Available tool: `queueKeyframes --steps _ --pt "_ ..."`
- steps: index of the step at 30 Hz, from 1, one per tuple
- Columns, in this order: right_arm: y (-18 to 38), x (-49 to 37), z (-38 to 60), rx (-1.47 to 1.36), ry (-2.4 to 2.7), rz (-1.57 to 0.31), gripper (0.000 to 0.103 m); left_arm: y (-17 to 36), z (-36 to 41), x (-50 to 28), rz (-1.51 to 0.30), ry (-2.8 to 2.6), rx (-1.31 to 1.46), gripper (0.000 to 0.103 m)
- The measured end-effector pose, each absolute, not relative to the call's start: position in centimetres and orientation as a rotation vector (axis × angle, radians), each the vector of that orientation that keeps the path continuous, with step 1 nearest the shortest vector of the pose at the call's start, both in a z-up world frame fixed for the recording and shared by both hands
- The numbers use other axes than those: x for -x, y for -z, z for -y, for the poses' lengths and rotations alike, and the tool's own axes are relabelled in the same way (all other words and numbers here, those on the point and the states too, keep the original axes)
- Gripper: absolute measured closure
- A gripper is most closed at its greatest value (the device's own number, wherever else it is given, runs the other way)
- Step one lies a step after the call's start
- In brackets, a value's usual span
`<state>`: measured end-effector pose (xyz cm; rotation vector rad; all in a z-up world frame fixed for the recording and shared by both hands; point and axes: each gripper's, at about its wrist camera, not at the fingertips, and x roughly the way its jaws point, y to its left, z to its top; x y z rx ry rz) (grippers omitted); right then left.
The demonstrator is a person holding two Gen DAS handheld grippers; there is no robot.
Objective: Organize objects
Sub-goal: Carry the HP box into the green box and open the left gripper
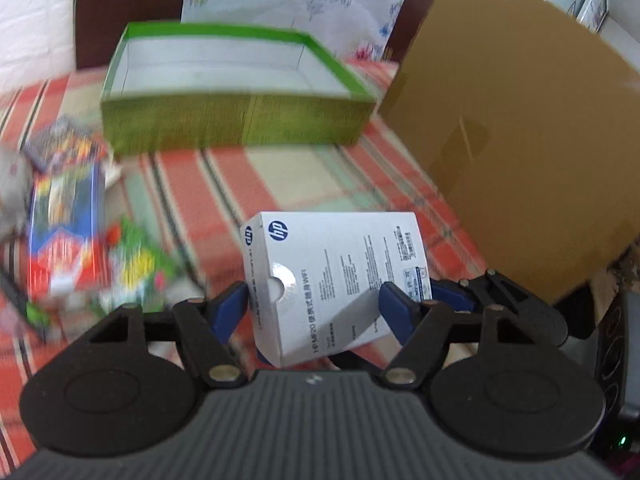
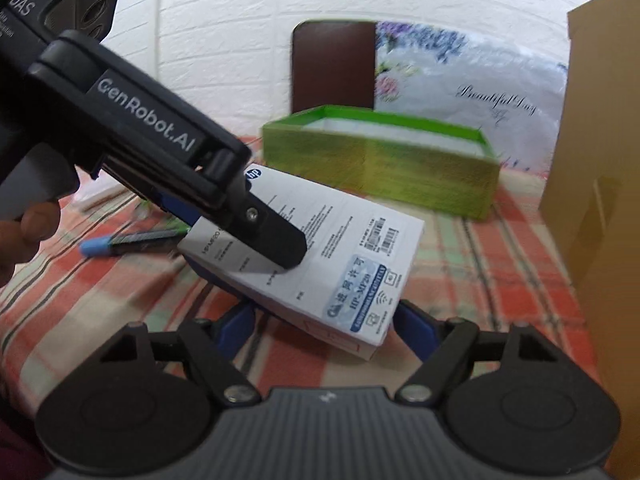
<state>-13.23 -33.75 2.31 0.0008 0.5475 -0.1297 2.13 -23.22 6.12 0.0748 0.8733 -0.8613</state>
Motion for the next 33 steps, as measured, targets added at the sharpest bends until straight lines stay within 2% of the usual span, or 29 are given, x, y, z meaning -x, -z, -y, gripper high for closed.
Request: queueKeyframes --steps 14,20,24,26,28,29,33 --pt "-7.9 1.9 38.7 0.058 0.178 -0.334 0.025 -13.3 26.5 -11.1 -0.637 0.787 -0.061 0.029" --pt "-7.1 -3.5 40.7 0.067 0.205 -0.333 0.025 -12.5 27.7 -14.9 -0.616 0.742 -0.062 0.029" --pt "-5.2 -6.6 41.7 0.068 0.220 -0.392 0.024 -10.3 28.8 -17.6 -0.681 0.704 -0.050 0.030" --pt "-4.7 -6.6 41.7 0.057 0.241 -0.390 0.017 -9.1 28.9 -18.0 -0.728 0.657 -0.045 0.031" --pt "-4.9 -6.2 41.9 0.035 0.251 -0.383 0.017 -8.6 28.5 -18.0 -0.748 0.622 -0.034 0.030" --pt "-5.0 -5.6 41.9 0.026 0.252 -0.371 0.018 -8.5 28.2 -17.7 -0.753 0.606 -0.032 0.027" --pt "-5.0 -2.3 40.9 -0.016 0.247 -0.338 0.018 -9.0 26.8 -15.4 -0.731 0.552 -0.063 0.027"
